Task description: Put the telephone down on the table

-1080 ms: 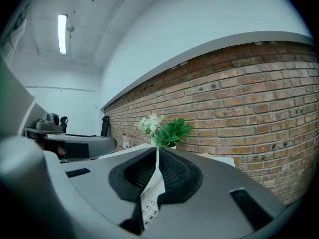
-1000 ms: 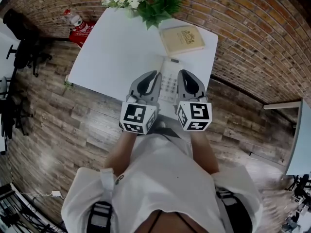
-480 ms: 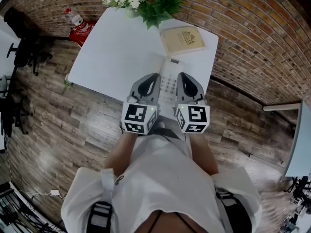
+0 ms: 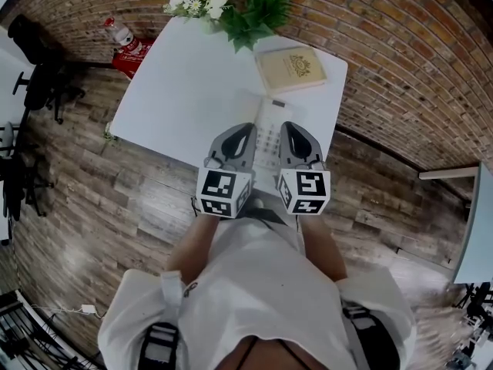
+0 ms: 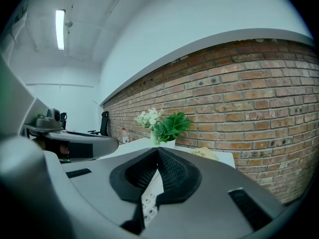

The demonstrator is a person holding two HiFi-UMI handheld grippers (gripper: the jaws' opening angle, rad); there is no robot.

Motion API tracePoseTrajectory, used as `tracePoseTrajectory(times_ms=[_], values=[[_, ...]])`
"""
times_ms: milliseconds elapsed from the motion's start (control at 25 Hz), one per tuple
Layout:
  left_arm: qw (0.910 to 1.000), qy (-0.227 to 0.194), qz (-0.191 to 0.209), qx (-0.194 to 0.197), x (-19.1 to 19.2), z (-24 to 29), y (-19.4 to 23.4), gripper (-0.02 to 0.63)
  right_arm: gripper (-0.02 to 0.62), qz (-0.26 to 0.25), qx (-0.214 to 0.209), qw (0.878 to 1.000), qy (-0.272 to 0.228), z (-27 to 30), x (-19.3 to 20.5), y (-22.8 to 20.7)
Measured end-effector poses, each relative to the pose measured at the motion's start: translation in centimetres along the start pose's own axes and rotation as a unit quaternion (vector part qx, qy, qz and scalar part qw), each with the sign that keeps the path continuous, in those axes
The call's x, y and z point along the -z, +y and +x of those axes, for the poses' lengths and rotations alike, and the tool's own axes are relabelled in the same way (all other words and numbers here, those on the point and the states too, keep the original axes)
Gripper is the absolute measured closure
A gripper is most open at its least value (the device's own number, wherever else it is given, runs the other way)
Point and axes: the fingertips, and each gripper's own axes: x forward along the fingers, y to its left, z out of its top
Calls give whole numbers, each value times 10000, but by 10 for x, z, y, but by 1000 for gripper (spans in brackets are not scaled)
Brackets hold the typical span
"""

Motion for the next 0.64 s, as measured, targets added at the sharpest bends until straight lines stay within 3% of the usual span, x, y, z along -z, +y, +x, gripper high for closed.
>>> tracePoseTrajectory(times_ms=[640], values=[[10000,88,-30,14,5,6,12,572,569,-217,-3,9997,110,15,3,9]])
